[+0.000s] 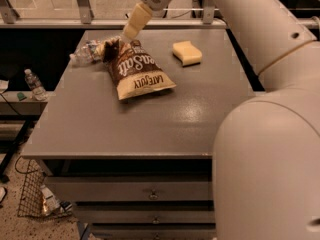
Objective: Move brown chip bag near water bottle
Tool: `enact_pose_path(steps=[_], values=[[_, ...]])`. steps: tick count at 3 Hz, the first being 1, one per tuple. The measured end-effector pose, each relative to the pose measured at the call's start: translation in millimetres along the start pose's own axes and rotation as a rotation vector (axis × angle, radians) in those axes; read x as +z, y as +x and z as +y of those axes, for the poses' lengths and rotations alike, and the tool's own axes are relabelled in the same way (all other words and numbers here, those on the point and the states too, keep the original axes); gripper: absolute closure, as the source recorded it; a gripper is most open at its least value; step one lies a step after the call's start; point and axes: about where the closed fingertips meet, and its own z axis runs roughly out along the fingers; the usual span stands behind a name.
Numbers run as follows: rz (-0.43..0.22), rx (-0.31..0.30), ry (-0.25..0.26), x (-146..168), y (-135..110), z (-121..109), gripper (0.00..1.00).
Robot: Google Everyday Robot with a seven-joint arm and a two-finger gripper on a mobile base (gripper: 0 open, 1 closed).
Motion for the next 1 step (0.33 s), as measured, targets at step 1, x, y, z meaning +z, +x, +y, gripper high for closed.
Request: enact_pose_path(steps=[1], values=[[0.004, 0.012, 0.007, -4.1, 9.5, -4.1, 0.00]])
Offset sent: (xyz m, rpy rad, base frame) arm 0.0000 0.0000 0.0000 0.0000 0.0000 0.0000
